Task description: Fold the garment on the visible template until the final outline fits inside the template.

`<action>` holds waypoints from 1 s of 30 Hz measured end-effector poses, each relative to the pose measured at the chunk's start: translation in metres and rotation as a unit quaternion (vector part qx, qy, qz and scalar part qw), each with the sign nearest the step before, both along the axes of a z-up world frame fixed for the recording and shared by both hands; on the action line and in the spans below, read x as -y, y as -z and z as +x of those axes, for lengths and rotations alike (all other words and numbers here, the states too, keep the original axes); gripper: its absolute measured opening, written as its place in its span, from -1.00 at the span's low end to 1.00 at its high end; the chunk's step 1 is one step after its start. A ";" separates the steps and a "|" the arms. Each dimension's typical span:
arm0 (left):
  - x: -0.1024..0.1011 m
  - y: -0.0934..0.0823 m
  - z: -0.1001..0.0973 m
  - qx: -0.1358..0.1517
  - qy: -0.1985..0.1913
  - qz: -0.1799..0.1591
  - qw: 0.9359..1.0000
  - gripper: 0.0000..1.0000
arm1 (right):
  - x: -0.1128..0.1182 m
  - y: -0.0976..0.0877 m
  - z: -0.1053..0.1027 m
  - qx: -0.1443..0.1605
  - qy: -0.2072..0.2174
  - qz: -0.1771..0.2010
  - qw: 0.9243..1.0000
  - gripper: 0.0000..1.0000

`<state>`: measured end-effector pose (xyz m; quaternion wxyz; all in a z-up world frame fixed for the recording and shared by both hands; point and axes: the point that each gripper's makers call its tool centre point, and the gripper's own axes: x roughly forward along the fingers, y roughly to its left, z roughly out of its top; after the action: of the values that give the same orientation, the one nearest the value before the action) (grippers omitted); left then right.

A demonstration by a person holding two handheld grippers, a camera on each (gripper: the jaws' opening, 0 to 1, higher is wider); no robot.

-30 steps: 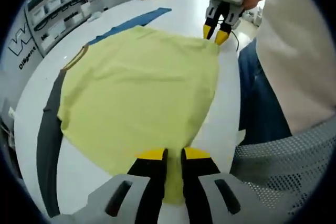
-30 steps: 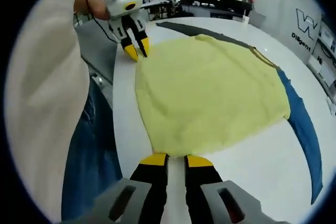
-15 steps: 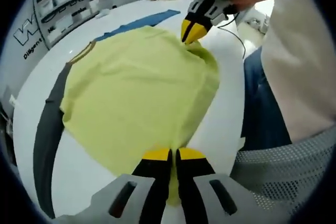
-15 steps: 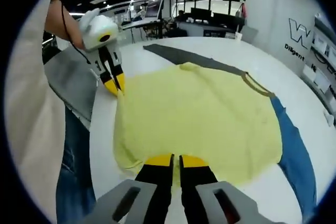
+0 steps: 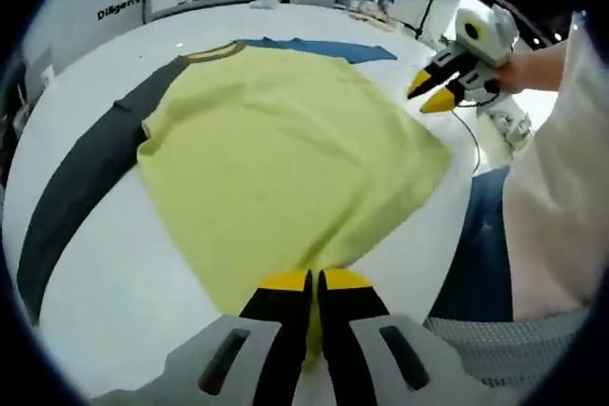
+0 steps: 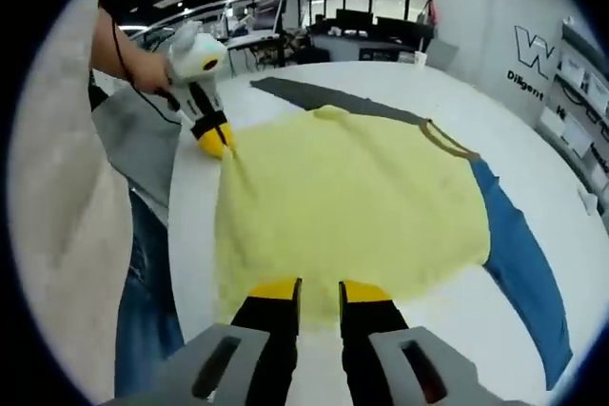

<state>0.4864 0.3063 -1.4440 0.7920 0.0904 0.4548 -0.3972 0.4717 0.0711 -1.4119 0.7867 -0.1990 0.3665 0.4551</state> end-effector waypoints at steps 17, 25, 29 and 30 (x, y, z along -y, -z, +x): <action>0.001 0.000 -0.003 -0.006 0.001 0.002 1.000 -0.83 | -0.019 0.035 -0.026 0.041 -0.010 -0.041 0.998 -0.89; 0.001 0.000 -0.004 -0.006 0.003 0.006 1.000 -0.83 | -0.033 0.028 -0.003 0.059 -0.024 -0.026 0.998 -0.90; 0.001 0.001 -0.005 -0.007 0.002 0.007 1.000 -0.83 | -0.033 0.030 -0.004 0.063 -0.043 -0.030 0.997 -0.89; 0.001 0.001 -0.005 -0.007 0.002 0.007 1.000 -0.83 | -0.031 0.032 -0.005 0.062 -0.043 -0.034 0.997 -0.91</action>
<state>0.4816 0.3053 -1.4445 0.7872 0.0945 0.4628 -0.3965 0.4662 0.1017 -1.4443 0.7805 -0.2691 0.3232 0.4626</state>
